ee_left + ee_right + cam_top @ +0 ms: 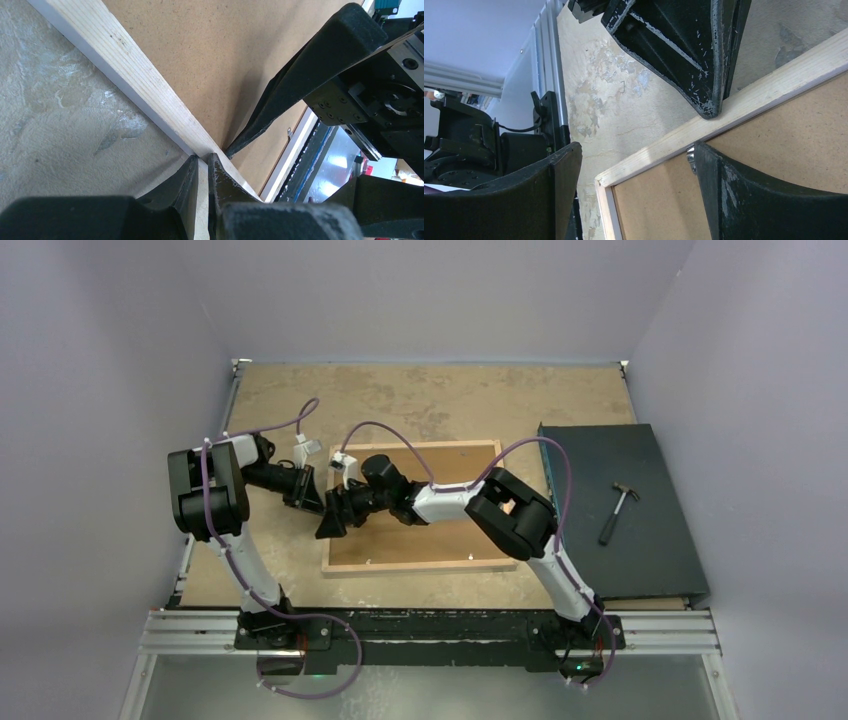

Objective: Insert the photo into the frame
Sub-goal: Install the photo frame at the center of the board.

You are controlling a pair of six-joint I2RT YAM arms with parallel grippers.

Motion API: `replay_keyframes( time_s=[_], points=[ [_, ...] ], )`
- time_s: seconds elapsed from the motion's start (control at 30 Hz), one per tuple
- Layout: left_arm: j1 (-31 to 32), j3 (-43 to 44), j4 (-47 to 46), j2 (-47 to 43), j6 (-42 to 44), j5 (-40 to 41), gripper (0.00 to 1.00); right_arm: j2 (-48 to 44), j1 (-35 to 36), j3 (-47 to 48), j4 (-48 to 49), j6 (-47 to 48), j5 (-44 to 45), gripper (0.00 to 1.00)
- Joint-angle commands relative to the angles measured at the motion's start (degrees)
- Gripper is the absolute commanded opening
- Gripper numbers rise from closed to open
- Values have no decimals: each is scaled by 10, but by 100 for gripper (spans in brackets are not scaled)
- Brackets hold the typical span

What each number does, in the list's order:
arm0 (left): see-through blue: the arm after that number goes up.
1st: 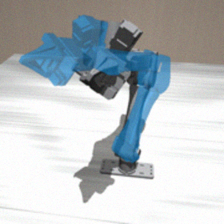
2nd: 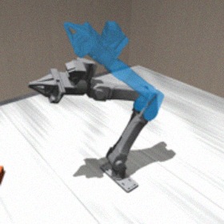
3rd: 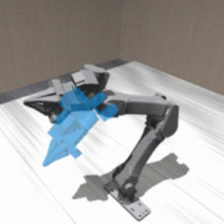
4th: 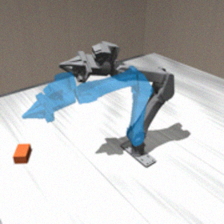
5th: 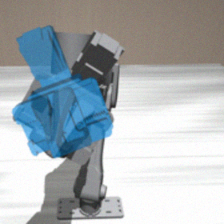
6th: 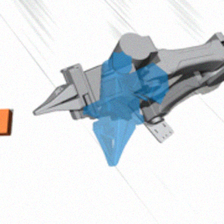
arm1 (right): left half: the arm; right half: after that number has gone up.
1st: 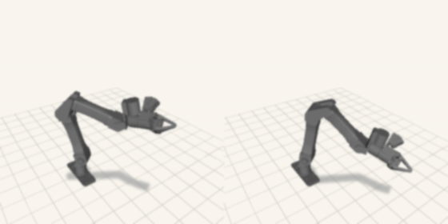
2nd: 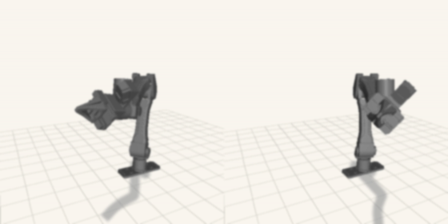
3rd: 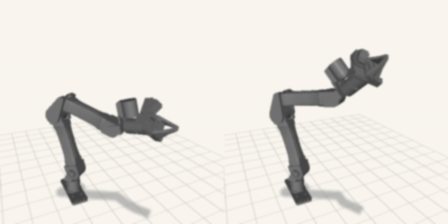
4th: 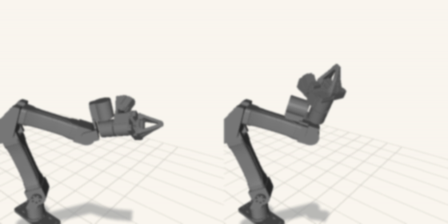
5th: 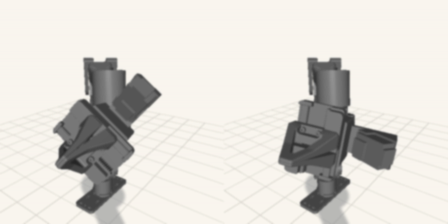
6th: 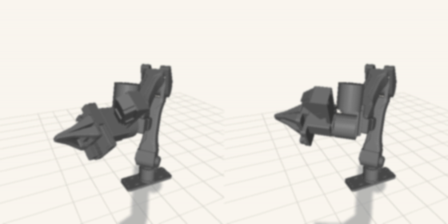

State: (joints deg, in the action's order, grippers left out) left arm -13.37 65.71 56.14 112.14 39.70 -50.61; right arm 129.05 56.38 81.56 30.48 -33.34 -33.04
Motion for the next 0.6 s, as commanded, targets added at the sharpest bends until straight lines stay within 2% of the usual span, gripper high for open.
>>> replay_keyframes(
  time_s=[0.0, 0.23, 0.33, 0.43, 0.57],
  points=[
    [8, -8, -53, 4, 31, 7, 0, 19, 20, 18, -34, 9, -34, 84],
    [8, -6, -50, 3, 30, 8, 0, 1, 17, 30, -52, 8, -14, 88],
    [7, 2, -43, -2, 31, 8, 0, -28, 2, 42, -61, 14, 7, 93],
    [1, 11, -27, -6, 42, 11, 0, -70, -24, 39, -77, 21, 33, 98],
    [-7, 15, -12, -14, 64, 23, 0, -156, -79, -26, -92, 22, 78, 99]
  ],
)
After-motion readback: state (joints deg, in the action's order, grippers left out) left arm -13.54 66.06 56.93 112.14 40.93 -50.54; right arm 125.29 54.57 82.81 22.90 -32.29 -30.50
